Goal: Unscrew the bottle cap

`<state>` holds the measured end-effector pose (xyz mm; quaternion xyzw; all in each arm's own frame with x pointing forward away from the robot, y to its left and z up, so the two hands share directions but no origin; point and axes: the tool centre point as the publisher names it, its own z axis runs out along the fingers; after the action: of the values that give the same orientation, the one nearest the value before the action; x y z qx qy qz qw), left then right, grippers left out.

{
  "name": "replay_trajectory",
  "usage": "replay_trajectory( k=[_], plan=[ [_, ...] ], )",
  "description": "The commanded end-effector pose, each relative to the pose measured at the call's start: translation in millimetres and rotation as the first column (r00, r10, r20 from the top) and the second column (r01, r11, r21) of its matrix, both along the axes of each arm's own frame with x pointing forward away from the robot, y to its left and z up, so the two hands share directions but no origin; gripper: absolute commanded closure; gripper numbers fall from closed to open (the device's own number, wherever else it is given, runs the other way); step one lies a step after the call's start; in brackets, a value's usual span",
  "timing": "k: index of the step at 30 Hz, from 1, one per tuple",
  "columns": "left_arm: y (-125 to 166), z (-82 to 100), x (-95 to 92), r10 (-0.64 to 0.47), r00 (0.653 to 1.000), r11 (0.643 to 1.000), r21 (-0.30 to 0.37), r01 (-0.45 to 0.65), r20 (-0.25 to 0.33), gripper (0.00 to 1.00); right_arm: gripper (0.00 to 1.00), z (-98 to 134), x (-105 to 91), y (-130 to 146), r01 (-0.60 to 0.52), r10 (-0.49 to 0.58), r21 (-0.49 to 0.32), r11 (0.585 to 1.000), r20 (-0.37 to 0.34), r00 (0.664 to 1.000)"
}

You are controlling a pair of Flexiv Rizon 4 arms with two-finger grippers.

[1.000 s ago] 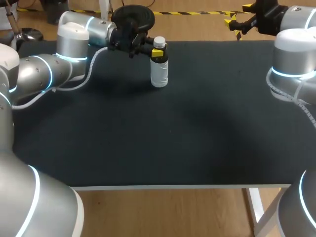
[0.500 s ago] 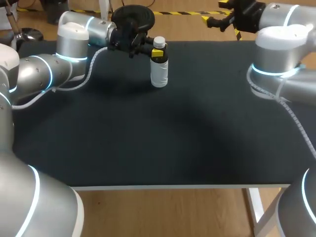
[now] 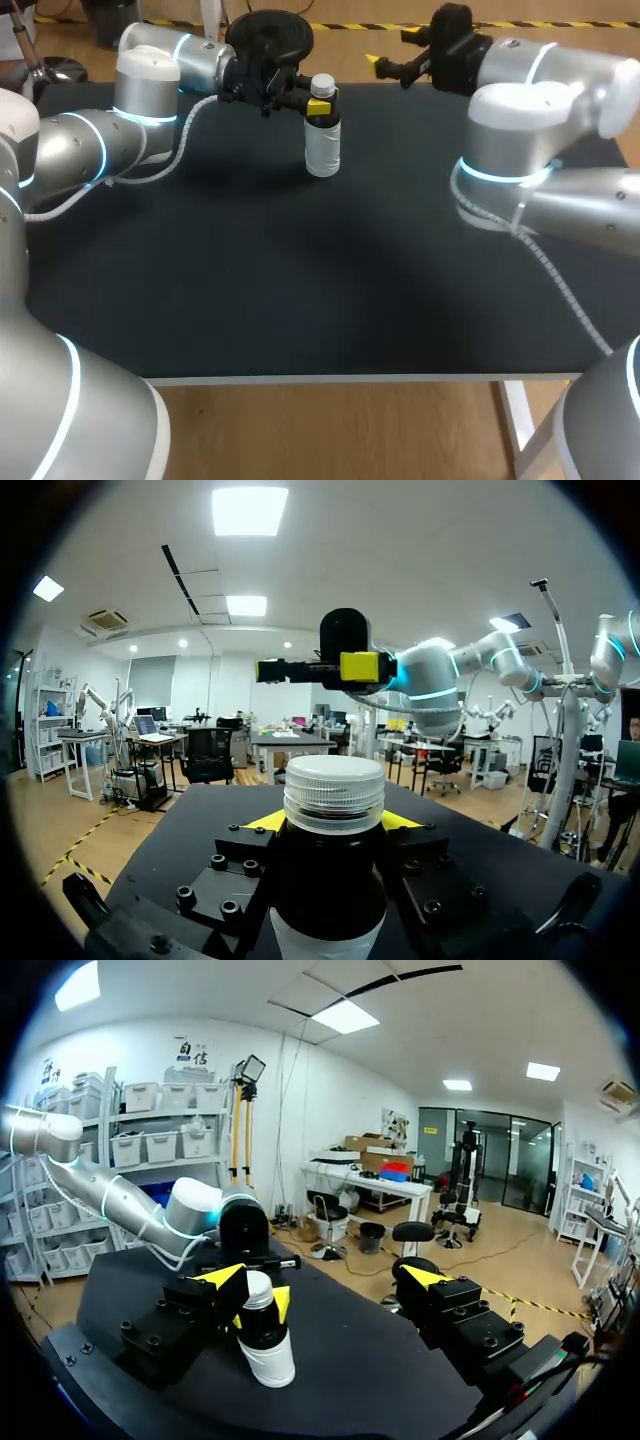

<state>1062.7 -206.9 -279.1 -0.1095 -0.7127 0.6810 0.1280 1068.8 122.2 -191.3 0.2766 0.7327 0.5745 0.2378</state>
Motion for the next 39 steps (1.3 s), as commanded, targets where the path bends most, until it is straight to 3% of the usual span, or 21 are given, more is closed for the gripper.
replay_trajectory(
  k=[1,22,39],
  plan=[
    [0,-2.5,7.1,-0.048,0.999,0.999,-0.005,0.048,-0.005,1.00,0.00,-10,-1.1,15,0.049,-0.057,0.093,0.994,0.088,0.994],
    [0,-2.5,7.1,-0.048,0.999,0.999,-0.005,0.048,-0.005,1.00,0.00,-33,-11.6,81,0.046,-0.055,0.100,0.994,0.091,0.994],
    [0,-2.5,7.1,-0.048,0.999,0.999,-0.005,0.048,-0.005,1.00,0.00,-44,-8.6,102,0.009,-0.016,0.126,0.992,0.060,0.998]
  ],
)
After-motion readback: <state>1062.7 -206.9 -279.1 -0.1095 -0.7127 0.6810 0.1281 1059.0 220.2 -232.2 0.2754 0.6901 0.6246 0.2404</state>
